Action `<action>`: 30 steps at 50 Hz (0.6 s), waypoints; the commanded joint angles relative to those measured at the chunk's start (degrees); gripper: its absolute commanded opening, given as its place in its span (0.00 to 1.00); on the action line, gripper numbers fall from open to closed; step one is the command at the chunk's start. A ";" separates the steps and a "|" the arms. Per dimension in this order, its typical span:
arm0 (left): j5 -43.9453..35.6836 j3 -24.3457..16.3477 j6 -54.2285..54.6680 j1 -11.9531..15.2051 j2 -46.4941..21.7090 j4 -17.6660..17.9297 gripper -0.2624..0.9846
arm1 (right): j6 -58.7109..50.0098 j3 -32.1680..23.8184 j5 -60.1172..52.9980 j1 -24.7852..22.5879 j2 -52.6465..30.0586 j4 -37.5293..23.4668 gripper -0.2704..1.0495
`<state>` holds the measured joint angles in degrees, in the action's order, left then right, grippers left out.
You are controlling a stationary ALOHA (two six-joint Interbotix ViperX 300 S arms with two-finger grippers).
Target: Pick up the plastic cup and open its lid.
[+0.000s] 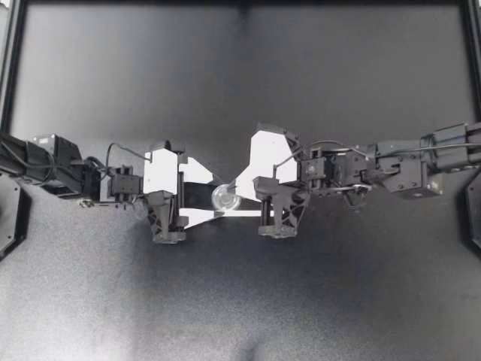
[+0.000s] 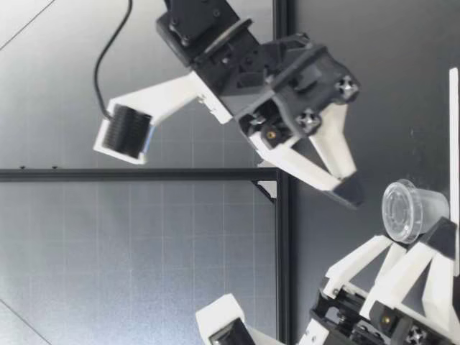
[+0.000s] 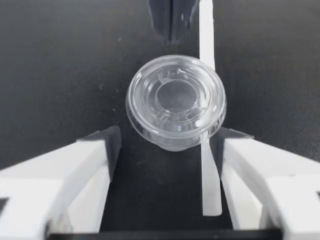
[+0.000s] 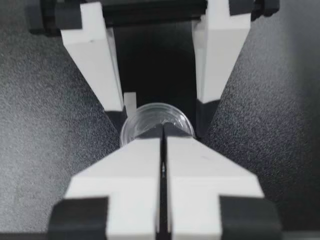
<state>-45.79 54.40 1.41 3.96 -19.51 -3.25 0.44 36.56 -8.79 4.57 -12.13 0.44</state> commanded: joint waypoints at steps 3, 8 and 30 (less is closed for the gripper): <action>-0.35 -0.97 0.18 0.18 0.44 -0.18 0.70 | -0.18 -1.14 0.79 -0.26 0.26 -0.09 0.07; -0.35 -1.23 0.26 0.18 0.18 -0.18 0.70 | -0.26 -1.05 1.58 -0.35 0.18 -0.09 0.07; 0.53 -1.76 0.26 0.18 0.18 -0.35 0.70 | -0.35 -0.88 5.63 -0.44 -1.23 -0.09 0.07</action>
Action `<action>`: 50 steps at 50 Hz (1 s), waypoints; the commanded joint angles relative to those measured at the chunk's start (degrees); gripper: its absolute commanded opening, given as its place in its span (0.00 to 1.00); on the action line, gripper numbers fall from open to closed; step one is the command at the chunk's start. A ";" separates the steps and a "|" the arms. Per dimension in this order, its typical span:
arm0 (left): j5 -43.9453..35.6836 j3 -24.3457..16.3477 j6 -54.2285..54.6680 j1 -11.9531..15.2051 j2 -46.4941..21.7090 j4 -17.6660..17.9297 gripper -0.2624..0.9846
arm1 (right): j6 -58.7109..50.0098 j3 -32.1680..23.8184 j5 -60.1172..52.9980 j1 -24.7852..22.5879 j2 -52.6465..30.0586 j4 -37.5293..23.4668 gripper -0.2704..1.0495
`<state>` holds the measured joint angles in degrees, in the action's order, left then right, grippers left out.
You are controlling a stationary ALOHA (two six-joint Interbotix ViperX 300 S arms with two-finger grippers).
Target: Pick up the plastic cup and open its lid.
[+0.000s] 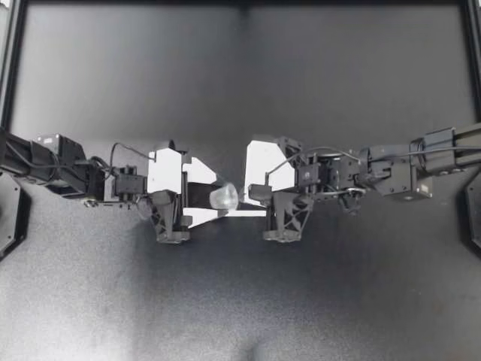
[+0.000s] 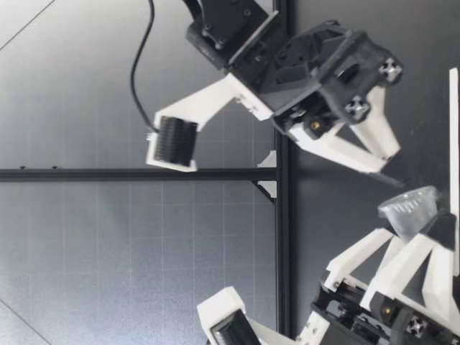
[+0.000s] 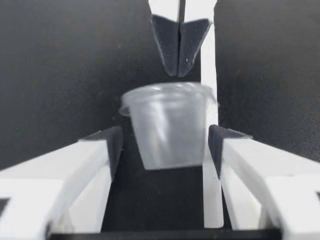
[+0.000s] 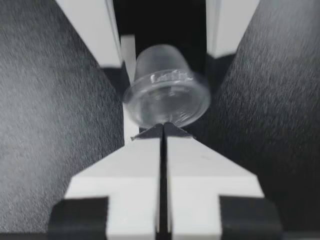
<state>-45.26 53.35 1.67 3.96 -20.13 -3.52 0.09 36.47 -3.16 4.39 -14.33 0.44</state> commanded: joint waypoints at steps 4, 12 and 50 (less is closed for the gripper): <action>0.35 -0.79 0.09 0.18 0.70 -0.09 0.70 | 0.00 -0.88 0.00 -0.26 1.05 -0.09 0.07; 1.14 -1.67 0.09 0.18 0.70 -0.26 0.70 | 0.00 -1.14 -0.18 -0.26 0.79 -0.09 0.07; 5.10 -3.87 0.26 0.09 -0.18 -0.26 0.50 | 0.09 -1.76 -1.32 -0.70 -0.44 -0.09 0.07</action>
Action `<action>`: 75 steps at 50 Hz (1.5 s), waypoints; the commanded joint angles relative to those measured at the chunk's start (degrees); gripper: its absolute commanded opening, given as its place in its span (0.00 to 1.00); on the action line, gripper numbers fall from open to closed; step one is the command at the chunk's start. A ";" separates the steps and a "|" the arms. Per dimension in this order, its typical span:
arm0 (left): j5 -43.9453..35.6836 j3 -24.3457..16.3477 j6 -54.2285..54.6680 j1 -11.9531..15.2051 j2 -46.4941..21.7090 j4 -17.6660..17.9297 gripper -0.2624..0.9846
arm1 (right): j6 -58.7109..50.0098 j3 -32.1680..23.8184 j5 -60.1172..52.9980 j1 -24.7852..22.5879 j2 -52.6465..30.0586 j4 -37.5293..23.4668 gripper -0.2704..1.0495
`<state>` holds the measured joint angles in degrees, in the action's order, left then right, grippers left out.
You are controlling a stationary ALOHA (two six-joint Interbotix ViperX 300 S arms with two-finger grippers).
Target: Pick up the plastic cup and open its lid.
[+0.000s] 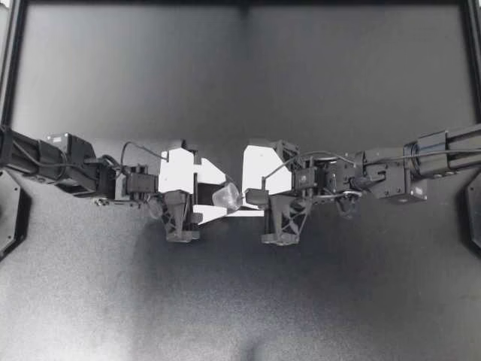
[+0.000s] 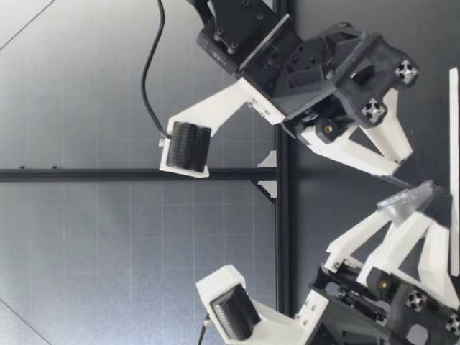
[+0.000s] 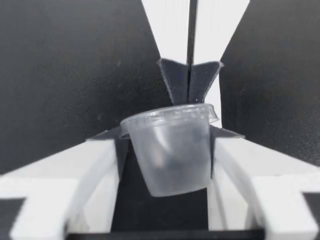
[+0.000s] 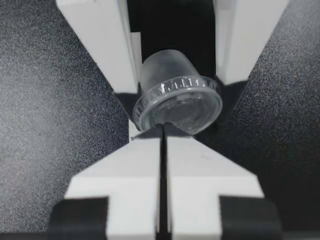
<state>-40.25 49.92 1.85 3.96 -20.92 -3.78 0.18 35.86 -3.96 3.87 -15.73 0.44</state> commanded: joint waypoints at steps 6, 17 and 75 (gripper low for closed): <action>0.09 -0.26 0.18 0.18 0.79 0.00 0.45 | 0.00 -0.79 -0.44 -0.18 1.93 -0.09 0.07; -1.32 0.53 1.32 -0.35 1.93 0.00 0.44 | 0.18 3.78 -0.88 -0.18 10.81 -0.09 0.07; -28.56 1.49 8.26 -2.11 12.04 0.00 0.44 | 54.58 18.63 -38.58 -0.18 21.71 -2.64 0.57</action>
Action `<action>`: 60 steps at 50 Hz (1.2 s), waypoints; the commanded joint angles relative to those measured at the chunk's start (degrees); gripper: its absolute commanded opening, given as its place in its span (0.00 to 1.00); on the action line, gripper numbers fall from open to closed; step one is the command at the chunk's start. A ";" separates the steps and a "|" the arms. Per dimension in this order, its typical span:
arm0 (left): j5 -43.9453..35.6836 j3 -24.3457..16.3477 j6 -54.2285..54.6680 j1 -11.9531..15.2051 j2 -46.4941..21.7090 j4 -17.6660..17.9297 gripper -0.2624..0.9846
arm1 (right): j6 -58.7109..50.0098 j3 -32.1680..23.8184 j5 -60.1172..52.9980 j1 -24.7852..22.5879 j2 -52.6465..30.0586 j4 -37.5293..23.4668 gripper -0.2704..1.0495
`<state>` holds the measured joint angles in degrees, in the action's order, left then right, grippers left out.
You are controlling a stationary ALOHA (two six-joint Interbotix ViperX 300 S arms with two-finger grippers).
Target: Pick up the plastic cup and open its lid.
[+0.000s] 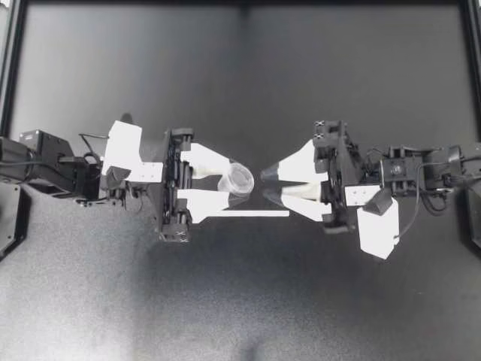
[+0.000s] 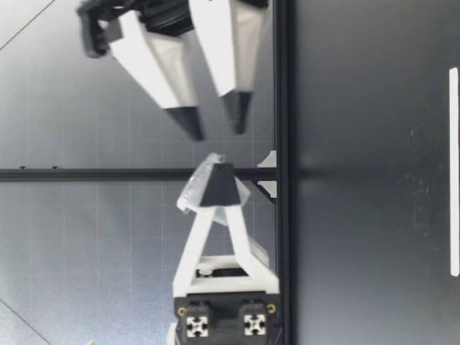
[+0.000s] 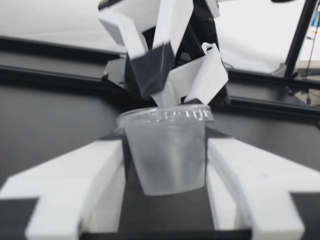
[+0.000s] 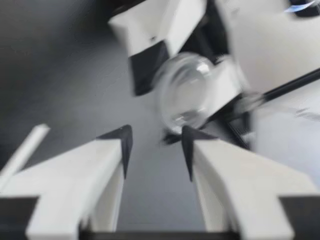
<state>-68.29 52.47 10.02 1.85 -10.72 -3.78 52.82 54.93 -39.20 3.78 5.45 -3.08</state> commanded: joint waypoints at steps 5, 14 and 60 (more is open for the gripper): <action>-0.44 -1.32 0.09 0.00 1.93 0.09 0.44 | 2.81 -0.44 -4.13 -0.18 0.44 1.32 0.57; 0.35 -2.29 0.00 0.00 1.85 0.09 0.44 | 2.72 -0.53 -3.69 -0.79 -0.97 1.41 0.57; 0.35 -1.67 1.05 -0.26 0.18 -0.44 0.44 | 2.29 6.59 -14.77 0.09 8.96 10.81 0.57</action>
